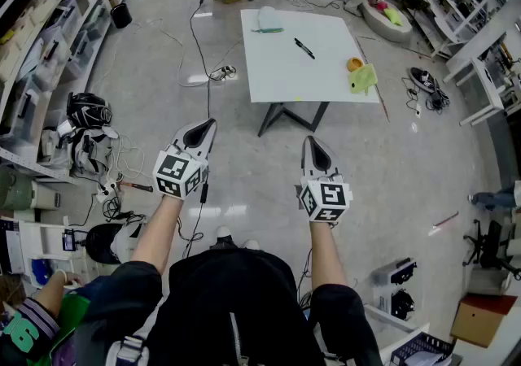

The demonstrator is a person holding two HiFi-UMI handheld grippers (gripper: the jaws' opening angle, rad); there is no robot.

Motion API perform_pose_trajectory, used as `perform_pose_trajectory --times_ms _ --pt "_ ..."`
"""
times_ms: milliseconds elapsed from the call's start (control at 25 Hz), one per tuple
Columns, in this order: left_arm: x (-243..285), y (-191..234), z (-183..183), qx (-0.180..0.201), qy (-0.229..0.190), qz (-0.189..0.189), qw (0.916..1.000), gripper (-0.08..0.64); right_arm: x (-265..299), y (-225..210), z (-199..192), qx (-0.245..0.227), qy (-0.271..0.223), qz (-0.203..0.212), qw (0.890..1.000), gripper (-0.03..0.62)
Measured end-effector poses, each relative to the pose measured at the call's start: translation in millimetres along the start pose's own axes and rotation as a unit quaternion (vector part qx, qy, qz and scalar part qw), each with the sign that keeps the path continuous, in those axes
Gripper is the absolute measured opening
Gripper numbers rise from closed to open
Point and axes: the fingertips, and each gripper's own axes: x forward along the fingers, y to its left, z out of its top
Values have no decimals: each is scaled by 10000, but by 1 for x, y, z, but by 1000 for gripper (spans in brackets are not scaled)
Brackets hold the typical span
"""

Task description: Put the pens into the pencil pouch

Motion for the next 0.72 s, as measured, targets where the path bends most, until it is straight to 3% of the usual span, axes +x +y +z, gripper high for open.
perform_pose_trajectory --times_ms 320,400,440,520,560,720 --pt "-5 -12 -2 -52 24 52 10000 28 -12 -2 4 3 -130 -78 9999 8" --pt "-5 -13 -1 -86 -41 52 9999 30 -13 -6 2 -3 -114 -79 9999 54" --pt "-5 -14 -1 -111 -63 42 9999 47 -14 -7 0 4 -84 -78 9999 69" --pt "-5 -12 -3 -167 -62 41 9998 203 -13 -8 -6 32 -21 -69 10000 122" --pt "-6 -9 -3 -176 -53 65 9998 236 -12 -7 -8 55 1 -65 10000 146" --pt "-5 -2 -7 -172 -5 105 9998 262 -4 -4 -13 80 8 -45 10000 216"
